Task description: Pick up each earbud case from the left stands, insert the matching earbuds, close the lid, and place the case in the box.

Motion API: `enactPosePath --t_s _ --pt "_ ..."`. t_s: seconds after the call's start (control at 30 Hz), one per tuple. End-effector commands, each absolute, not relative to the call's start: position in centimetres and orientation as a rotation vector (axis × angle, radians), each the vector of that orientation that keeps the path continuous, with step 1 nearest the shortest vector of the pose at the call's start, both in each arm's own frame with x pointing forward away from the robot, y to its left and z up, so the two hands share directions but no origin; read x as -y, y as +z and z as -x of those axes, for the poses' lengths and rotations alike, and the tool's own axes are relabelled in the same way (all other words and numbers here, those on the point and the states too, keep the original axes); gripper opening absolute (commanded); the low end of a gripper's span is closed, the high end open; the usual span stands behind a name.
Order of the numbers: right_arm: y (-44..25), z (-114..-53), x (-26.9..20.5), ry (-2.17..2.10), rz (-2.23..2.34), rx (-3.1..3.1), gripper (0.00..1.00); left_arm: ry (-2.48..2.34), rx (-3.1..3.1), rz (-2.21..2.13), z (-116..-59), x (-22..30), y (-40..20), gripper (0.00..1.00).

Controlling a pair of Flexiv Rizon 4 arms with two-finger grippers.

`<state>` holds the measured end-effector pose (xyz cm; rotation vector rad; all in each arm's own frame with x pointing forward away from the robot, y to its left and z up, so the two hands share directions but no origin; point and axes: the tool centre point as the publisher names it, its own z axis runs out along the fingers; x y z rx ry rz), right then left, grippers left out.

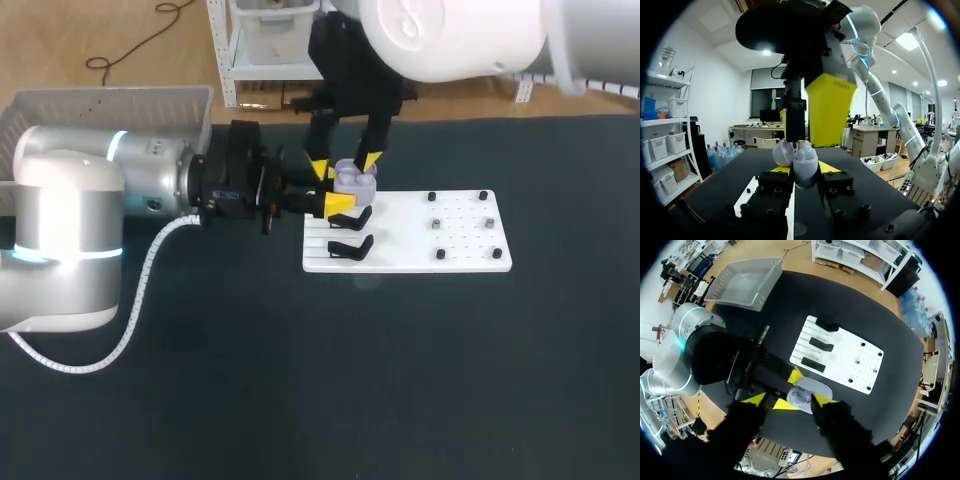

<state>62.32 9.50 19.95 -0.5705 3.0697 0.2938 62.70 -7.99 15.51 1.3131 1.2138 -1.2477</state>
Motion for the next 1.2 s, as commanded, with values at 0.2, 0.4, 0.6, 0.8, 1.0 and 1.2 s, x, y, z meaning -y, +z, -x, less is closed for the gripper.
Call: enactPosePath --t_s 0.2,0.4,0.6,0.8,1.0,1.2 --pt "22.7 -61.6 -8.9 0.282 0.532 -3.019 1.00 -1.244 -1.211 -1.311 -62.6 7.9 15.5 0.00" --pt "23.1 -65.3 -6.7 0.163 0.293 -3.012 1.00 -1.244 -1.211 -1.311 -62.6 7.9 15.5 0.00" --pt "21.6 -68.3 -4.9 0.119 0.125 -3.001 1.00 -1.244 -1.211 -1.311 -62.6 7.9 15.5 0.00" --pt "19.7 -69.4 -3.9 0.090 0.081 -3.034 1.00 -1.244 -1.211 -1.311 -62.6 7.9 15.5 0.00" --pt "17.7 -69.2 -2.7 0.110 0.038 -3.080 1.00 -1.244 -1.211 -1.311 -62.6 7.9 15.5 0.00" --pt "17.3 -66.9 -2.9 0.114 0.059 -3.110 1.00 -1.244 -1.211 -1.311 -62.6 7.9 15.5 0.00"
